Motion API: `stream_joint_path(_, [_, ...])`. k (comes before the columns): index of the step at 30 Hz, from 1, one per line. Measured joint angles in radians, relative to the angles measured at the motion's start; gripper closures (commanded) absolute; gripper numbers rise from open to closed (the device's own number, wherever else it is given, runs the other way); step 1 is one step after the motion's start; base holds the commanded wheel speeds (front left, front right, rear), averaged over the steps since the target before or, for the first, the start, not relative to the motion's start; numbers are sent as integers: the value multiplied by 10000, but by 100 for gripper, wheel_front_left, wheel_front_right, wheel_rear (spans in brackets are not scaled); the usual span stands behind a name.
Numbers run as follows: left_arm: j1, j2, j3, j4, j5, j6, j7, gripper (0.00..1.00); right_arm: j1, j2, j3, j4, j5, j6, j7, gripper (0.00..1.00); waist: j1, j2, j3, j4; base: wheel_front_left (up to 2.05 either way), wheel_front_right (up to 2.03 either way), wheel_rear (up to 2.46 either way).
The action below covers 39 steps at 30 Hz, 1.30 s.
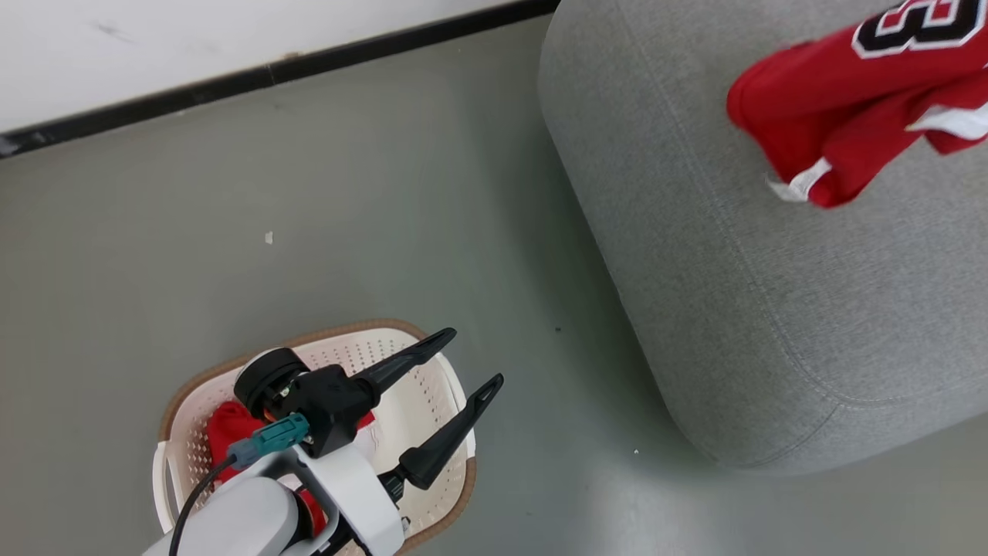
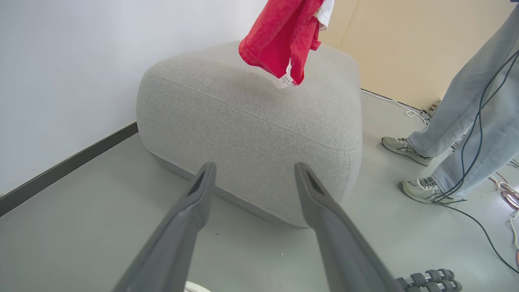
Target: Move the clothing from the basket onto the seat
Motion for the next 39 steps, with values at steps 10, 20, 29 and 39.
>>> stream_joint_path(10, [-15, 389, 259, -637, 33, 134, 253, 0, -334, -276, 535, 1049, -157, 0, 0, 100, 0, 0, 866, 253, 0, 0, 0])
stream_joint_path(20, [-293, 677, 462, -1016, 102, 134, 397, 0, 36, 360, 506, 2188, -215, 0, 0, 100, 0, 0, 1610, 436, 0, 0, 0])
stream_joint_path(29, [-630, 874, 629, -1225, 171, 121, 378, 0, 352, 667, 913, 3954, -888, 0, 2, 99, 0, 0, 2075, 405, 0, 0, 0])
stream_joint_path(39, [-629, 832, 617, -1087, 167, 104, 176, 0, 500, 905, 1348, 4554, -1083, 0, 2, 0, 0, 0, 1828, 332, 0, 0, 0])
